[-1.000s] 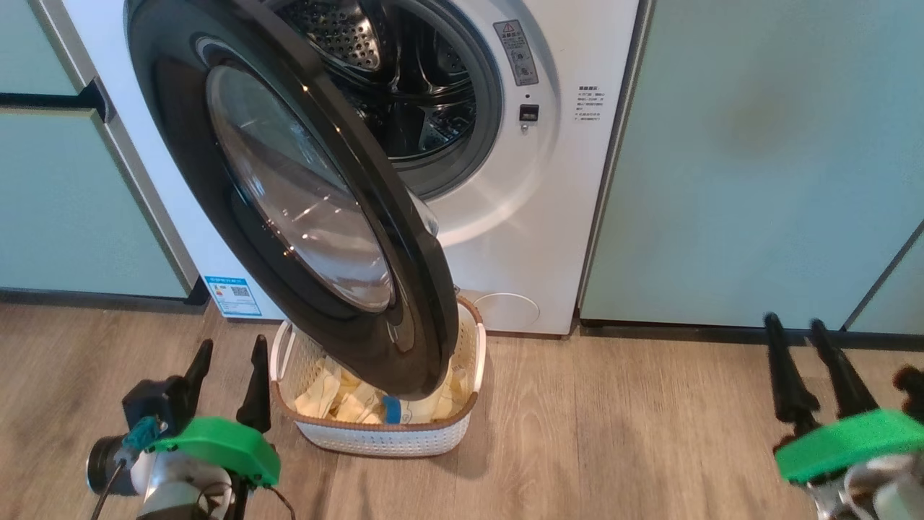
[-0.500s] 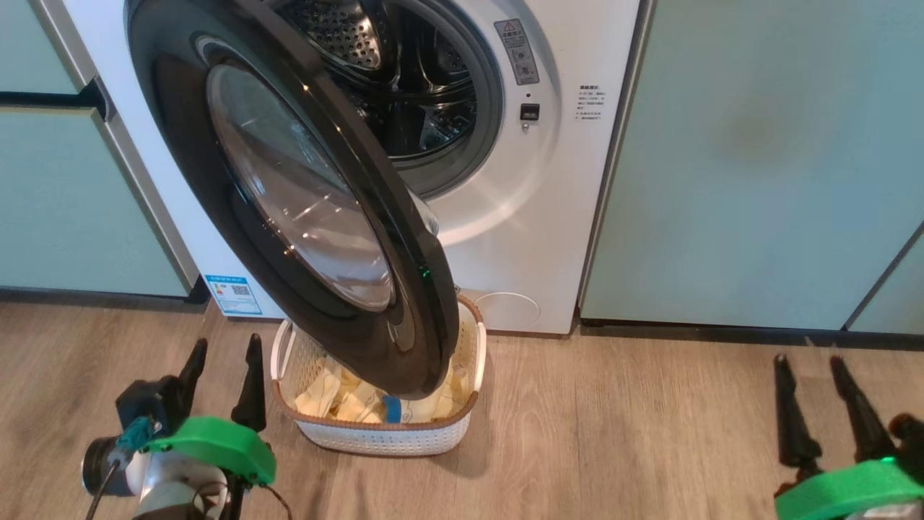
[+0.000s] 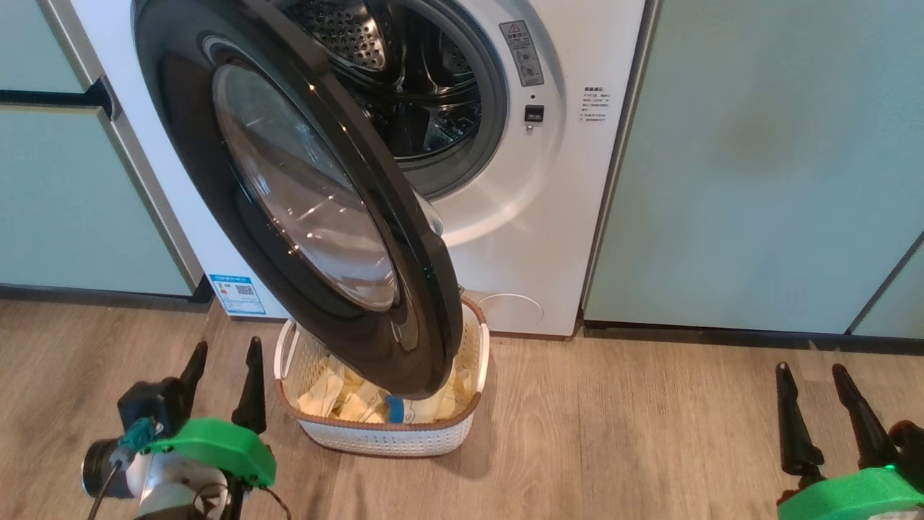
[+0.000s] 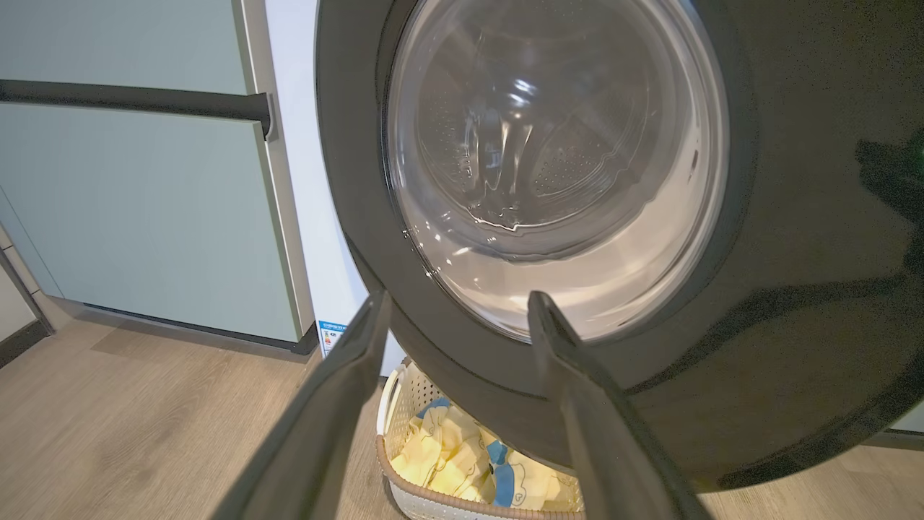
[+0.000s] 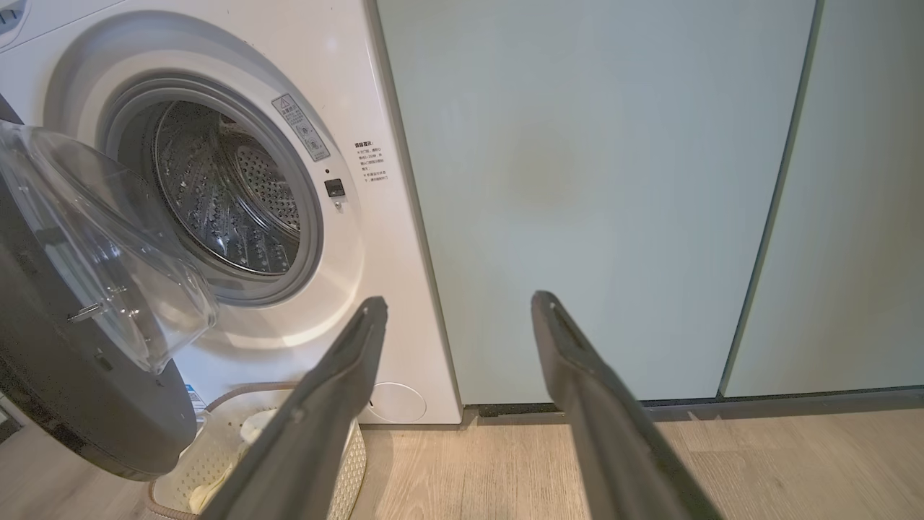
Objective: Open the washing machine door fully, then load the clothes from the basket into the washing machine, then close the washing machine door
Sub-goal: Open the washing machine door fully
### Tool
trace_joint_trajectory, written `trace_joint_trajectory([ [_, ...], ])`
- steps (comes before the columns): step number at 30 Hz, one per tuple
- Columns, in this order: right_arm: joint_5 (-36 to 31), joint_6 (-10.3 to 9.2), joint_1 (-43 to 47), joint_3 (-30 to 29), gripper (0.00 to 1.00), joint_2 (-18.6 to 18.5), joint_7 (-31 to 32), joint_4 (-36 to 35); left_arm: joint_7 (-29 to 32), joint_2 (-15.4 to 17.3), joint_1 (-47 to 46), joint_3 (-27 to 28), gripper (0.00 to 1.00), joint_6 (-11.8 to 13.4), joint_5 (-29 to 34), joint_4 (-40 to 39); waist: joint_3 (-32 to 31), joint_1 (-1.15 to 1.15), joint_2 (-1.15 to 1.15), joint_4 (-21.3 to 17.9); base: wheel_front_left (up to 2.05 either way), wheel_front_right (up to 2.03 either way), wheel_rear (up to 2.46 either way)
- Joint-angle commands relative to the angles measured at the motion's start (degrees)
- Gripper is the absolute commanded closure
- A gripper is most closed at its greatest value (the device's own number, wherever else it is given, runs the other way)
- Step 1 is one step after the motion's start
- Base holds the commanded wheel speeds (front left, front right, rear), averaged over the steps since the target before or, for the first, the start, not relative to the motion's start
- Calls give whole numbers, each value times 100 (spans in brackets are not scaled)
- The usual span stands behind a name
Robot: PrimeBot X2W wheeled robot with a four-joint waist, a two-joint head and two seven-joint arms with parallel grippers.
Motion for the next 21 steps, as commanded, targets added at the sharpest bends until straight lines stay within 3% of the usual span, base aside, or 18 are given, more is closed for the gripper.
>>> trace_joint_trajectory([
  [1,-54,1,-76,65,0,-83,-60,-163,-36,98,-195,166,0,-4,35,-154,-4,0,0,8,0,0,0],
  [21,-88,1,-98,139,0,-67,-60,-60,-36,150,-182,73,0,-6,-10,-111,-9,0,0,4,0,0,0],
])
